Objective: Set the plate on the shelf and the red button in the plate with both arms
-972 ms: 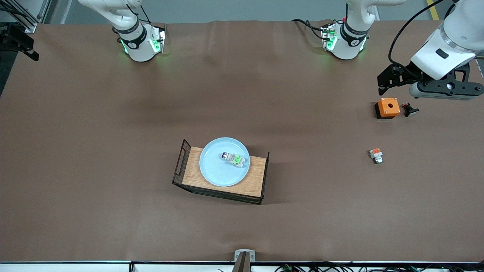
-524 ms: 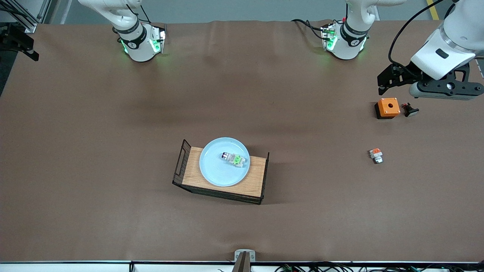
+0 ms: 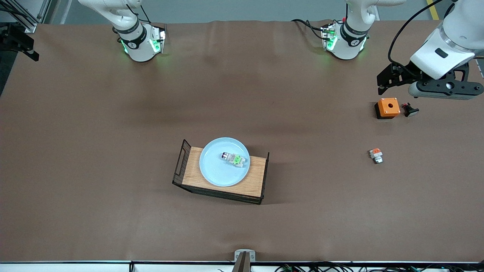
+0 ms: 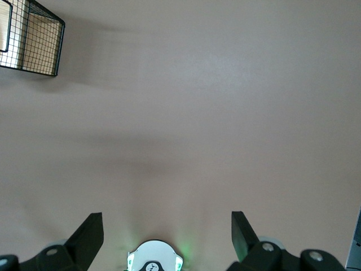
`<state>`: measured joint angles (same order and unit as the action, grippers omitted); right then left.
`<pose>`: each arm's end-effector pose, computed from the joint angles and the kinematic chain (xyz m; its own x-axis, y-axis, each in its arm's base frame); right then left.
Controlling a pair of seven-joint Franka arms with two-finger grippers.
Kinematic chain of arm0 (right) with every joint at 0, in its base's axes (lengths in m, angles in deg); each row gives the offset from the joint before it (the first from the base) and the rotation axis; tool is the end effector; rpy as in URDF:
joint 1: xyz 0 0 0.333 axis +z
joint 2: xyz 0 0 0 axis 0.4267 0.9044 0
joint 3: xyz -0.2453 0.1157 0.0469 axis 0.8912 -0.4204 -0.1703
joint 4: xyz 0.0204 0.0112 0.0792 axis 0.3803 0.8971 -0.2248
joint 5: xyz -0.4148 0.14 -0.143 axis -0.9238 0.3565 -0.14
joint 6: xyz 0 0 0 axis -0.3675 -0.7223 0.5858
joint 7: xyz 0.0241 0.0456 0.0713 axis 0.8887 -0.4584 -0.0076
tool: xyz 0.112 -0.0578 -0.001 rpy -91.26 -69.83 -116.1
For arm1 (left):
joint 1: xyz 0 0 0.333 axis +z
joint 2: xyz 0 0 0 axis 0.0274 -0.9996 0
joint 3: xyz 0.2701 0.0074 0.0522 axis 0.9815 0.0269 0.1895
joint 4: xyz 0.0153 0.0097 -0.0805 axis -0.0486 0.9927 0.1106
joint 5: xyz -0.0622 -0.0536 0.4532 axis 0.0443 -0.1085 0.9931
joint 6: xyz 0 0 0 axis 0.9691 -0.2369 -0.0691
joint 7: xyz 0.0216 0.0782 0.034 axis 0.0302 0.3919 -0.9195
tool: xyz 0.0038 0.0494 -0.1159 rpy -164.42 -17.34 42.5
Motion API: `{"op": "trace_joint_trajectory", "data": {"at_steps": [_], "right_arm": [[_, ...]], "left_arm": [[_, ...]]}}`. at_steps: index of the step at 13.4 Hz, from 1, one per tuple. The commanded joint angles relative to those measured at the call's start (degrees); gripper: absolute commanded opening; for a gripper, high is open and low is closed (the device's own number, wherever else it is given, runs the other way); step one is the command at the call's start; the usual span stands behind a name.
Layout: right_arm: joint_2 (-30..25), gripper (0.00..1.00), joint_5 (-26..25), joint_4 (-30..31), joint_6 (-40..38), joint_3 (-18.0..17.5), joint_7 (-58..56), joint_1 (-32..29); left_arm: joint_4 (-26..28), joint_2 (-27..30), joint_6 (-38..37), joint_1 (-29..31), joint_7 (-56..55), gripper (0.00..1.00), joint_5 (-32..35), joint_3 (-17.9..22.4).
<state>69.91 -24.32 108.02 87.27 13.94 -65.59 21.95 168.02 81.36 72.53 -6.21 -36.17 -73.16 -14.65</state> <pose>0.5428 -0.0422 0.6531 0.9946 0.0916 -0.0481 0.0921 -0.9957 0.0099 0.5975 -0.1375 0.5771 0.9919 -0.1257 0.0166 -0.1257 -0.9921 -0.0039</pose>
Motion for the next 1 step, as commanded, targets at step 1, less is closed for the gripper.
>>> {"op": "trace_joint_trajectory", "data": {"at_steps": [1], "right_arm": [[0.4, 1.00, -0.3, -1.0, -0.1, 0.0, 0.5, 0.5]], "left_arm": [[1.3, 1.5, 0.3, 0.0, -0.5, 1.00, 0.7, -0.4]]}}
